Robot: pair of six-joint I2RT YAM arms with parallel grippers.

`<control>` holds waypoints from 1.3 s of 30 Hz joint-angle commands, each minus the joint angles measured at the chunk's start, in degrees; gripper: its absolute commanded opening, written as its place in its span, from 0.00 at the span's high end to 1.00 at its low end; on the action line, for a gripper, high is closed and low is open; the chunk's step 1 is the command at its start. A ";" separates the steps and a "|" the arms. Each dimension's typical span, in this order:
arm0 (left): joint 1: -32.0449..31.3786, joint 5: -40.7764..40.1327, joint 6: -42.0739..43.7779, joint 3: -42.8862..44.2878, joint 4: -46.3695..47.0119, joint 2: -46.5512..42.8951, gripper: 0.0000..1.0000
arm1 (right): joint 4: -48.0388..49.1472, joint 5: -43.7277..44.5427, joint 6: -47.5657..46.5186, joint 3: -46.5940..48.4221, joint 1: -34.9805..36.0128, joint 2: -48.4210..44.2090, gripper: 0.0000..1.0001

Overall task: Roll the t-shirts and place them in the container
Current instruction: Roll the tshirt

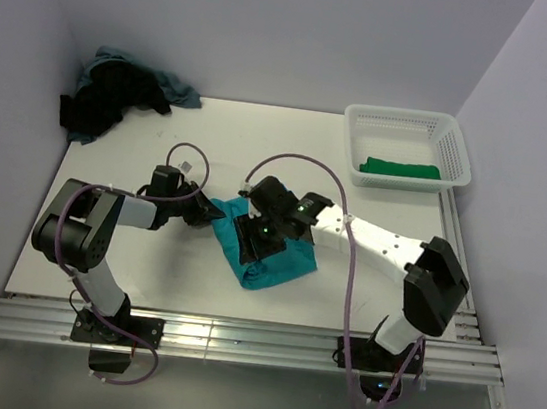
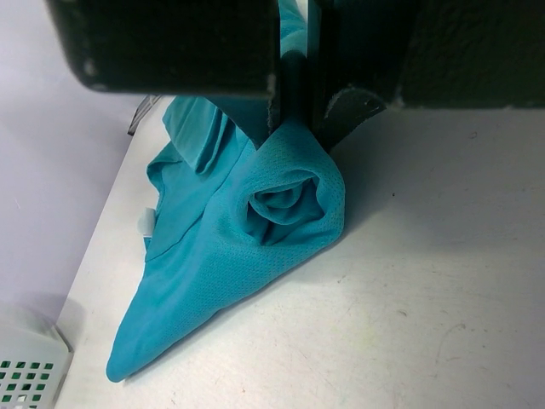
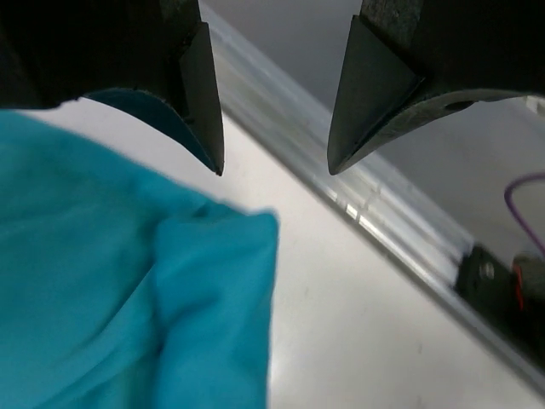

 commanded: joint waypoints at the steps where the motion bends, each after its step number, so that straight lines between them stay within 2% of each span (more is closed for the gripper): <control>1: -0.26 0.60 1.97 1.12 -0.65 -0.95 1.00 | 1.55 2.96 -1.83 5.53 -2.29 4.67 0.40; 5: -0.26 0.87 2.23 1.03 -0.91 -1.30 1.00 | 3.14 4.28 -4.21 11.15 -2.91 11.70 0.40; 8: -0.26 0.61 2.75 1.29 -1.88 -1.82 1.00 | 4.37 2.97 -4.30 11.08 -3.00 16.02 0.40; 14: -0.26 -0.01 2.15 1.38 -2.76 -2.35 1.00 | 8.59 0.86 -1.84 2.47 -1.59 13.74 0.40; 21: -0.26 -2.38 1.79 1.65 -4.87 -2.88 1.00 | 8.25 -1.34 0.54 3.33 3.59 11.01 0.41; 24: -0.26 -2.12 1.70 1.65 -4.96 -2.62 1.00 | 4.65 1.72 -0.95 6.06 5.53 11.54 0.39; 25: -0.26 -2.12 1.53 1.56 -4.87 -2.62 1.00 | 3.16 2.60 -1.31 6.50 5.62 11.19 0.34; 30: -0.26 -1.68 1.96 1.21 -4.61 -3.14 1.00 | -2.98 10.06 -2.54 9.83 3.60 11.36 0.21; 34: -0.26 -1.24 1.97 0.77 -4.43 -3.76 1.00 | -7.30 14.92 -3.24 18.08 3.60 15.84 0.19; 39: -0.26 -0.36 1.79 1.03 -5.57 -3.67 1.00 | -7.49 18.43 -3.33 24.16 3.77 20.76 0.19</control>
